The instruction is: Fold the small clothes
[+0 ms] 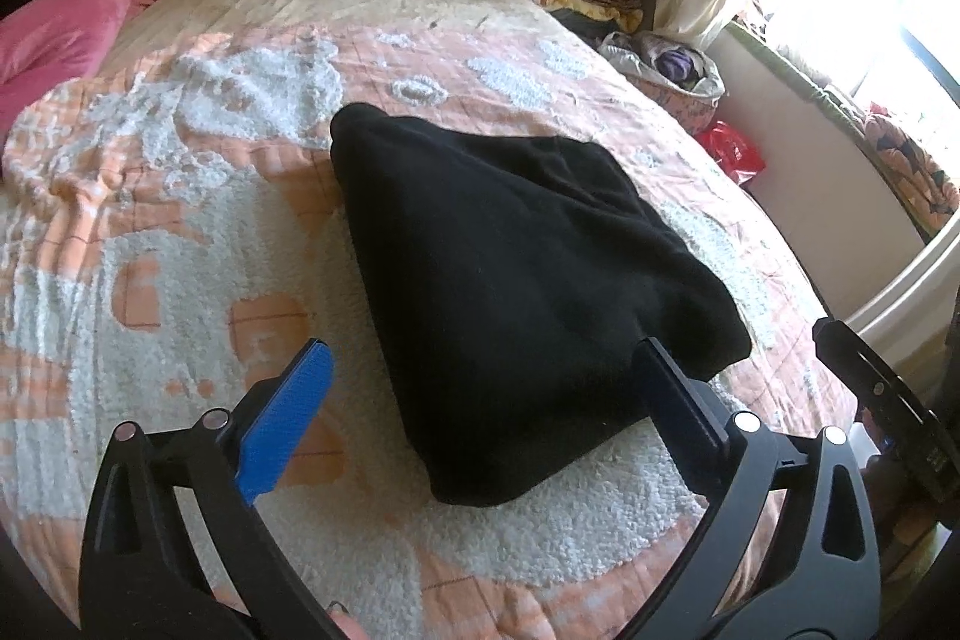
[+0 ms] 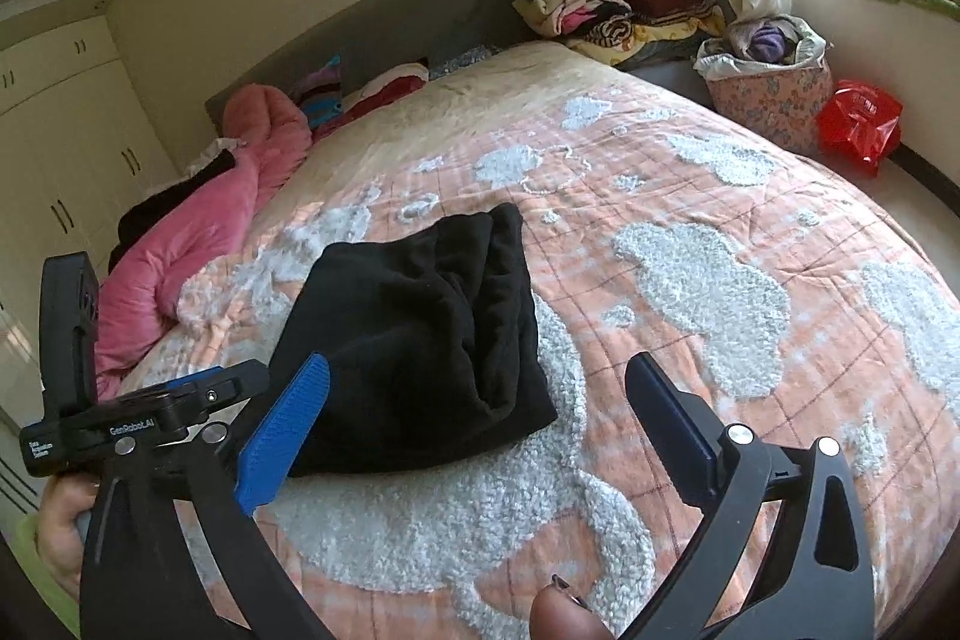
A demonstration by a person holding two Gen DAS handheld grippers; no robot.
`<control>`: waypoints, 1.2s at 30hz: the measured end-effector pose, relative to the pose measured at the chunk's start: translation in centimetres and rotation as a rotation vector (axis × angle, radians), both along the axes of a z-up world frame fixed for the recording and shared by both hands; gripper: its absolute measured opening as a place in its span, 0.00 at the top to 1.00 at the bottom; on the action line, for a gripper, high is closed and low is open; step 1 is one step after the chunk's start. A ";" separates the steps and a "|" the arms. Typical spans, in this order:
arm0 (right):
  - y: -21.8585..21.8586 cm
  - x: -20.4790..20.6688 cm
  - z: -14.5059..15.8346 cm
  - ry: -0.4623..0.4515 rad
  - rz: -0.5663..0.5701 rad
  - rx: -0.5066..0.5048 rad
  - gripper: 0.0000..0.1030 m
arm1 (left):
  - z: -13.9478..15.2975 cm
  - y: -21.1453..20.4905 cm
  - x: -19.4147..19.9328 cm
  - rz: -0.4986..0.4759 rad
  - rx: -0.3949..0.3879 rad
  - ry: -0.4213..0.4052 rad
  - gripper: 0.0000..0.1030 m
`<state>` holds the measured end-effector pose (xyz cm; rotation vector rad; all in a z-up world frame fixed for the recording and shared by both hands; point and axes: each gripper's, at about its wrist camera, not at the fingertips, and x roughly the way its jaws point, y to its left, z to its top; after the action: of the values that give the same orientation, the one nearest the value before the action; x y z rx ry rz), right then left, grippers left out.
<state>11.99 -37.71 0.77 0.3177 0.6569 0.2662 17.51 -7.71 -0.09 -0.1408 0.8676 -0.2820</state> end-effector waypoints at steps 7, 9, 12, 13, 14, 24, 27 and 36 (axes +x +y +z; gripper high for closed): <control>1.0 -2.1 1.5 -0.047 0.014 -0.033 0.04 | 1.1 0.4 -1.8 0.014 -0.001 -0.049 0.09; 1.3 -2.5 1.8 -0.058 0.012 -0.044 0.04 | 1.4 0.4 -2.4 0.012 0.002 -0.061 0.09; 1.7 -3.1 2.1 -0.070 0.011 -0.062 0.04 | 1.6 0.6 -3.2 0.016 0.004 -0.077 0.09; 1.8 -3.3 2.2 -0.072 0.012 -0.065 0.04 | 1.7 0.7 -3.5 0.016 0.001 -0.086 0.09; 1.9 -3.5 2.3 -0.075 0.012 -0.070 0.04 | 1.8 0.8 -3.8 0.017 0.000 -0.092 0.09; 3.1 -6.3 2.1 -0.071 0.023 -0.093 0.04 | 1.7 2.1 -6.9 0.007 0.022 -0.136 0.09; 3.4 -7.4 1.9 -0.073 0.021 -0.105 0.04 | 1.4 2.9 -8.0 0.012 0.028 -0.140 0.09; 4.2 -9.5 0.6 -0.056 0.016 -0.154 0.04 | -0.2 5.5 -10.9 0.040 0.038 -0.130 0.09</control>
<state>2.50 -33.47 1.33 0.1570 0.6207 0.2373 6.56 -2.18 -0.31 -0.1029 0.7404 -0.2348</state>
